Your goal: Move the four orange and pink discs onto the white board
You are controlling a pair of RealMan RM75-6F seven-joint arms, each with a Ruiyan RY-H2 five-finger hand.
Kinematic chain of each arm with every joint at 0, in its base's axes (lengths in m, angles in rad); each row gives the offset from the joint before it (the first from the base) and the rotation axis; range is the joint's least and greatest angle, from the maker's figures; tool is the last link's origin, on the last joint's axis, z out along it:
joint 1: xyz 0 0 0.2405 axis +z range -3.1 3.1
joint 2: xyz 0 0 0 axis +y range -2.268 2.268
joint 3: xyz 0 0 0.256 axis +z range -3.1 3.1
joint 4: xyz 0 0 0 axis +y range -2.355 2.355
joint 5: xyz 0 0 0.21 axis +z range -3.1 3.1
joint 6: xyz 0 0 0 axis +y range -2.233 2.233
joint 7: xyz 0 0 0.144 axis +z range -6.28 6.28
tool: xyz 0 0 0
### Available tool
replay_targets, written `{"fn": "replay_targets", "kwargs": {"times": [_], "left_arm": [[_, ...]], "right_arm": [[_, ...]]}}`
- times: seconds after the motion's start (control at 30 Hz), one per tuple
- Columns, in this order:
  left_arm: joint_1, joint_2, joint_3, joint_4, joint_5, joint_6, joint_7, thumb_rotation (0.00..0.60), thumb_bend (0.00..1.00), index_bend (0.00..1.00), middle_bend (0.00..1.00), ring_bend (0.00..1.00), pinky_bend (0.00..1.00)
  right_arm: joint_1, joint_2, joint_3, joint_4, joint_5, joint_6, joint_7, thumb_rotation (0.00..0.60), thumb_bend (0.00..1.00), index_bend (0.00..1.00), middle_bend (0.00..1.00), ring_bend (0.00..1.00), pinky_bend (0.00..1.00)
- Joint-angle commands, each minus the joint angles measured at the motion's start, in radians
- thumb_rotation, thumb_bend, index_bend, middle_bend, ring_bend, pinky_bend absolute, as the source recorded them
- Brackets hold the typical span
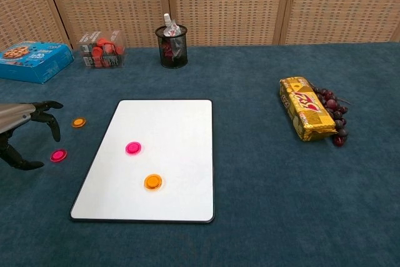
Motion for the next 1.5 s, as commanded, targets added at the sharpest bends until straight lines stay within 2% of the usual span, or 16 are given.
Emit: {"fn": "replay_targets", "kwargs": {"times": [0.03,0.37,0.47,0.53,0.7,0.83,1.03,1.3,1.5], "left_arm": [[0.002,-0.012,-0.005,0.014,-0.002,-0.012,-0.003,0.6,0.26,0.38,0.0,0.0,0.0],[-0.009,-0.046,-0.028,0.05,-0.013,-0.059,-0.004,0.6,0.27,0.39,0.0,0.0,0.0],[-0.008,-0.049,-0.03,0.051,-0.013,-0.061,0.004,0.6,0.27,0.43,0.0,0.0,0.0],[-0.006,-0.05,-0.032,0.051,-0.016,-0.059,0.011,0.6,0.28,0.5,0.0,0.0,0.0],[0.0,-0.046,-0.036,0.045,-0.02,-0.051,0.025,0.6,0.3,0.57,0.0,0.0,0.0],[0.005,-0.039,-0.04,0.036,-0.019,-0.045,0.026,0.6,0.3,0.58,0.0,0.0,0.0],[-0.018,-0.024,-0.076,-0.022,-0.02,-0.041,0.048,0.6,0.3,0.58,0.0,0.0,0.0],[-0.107,-0.083,-0.144,-0.083,-0.165,-0.057,0.223,0.6,0.3,0.58,0.0,0.0,0.0],[-0.154,-0.125,-0.164,-0.103,-0.261,-0.032,0.323,0.6,0.3,0.58,0.0,0.0,0.0]], "right_arm": [[0.0,0.001,0.0,0.0,0.0,-0.001,0.002,0.6,0.0,0.0,0.0,0.0,0.0],[0.0,0.001,0.0,0.0,0.001,0.0,0.002,0.6,0.0,0.0,0.0,0.0,0.0],[0.0,0.002,0.001,0.0,0.002,-0.001,0.004,0.6,0.0,0.0,0.0,0.0,0.0],[0.0,0.002,0.001,0.0,0.003,-0.002,0.005,0.6,0.0,0.0,0.0,0.0,0.0],[0.0,0.003,0.001,-0.001,0.003,-0.002,0.007,0.6,0.0,0.0,0.0,0.0,0.0],[0.0,0.003,0.0,-0.001,0.002,-0.003,0.006,0.6,0.0,0.0,0.0,0.0,0.0],[0.001,0.003,0.0,-0.003,0.004,-0.005,0.004,0.6,0.0,0.0,0.0,0.0,0.0],[0.001,0.005,0.001,-0.003,0.008,-0.008,0.006,0.6,0.0,0.0,0.0,0.0,0.0],[0.003,0.007,0.001,-0.001,0.01,-0.013,0.016,0.6,0.0,0.0,0.0,0.0,0.0]]}}
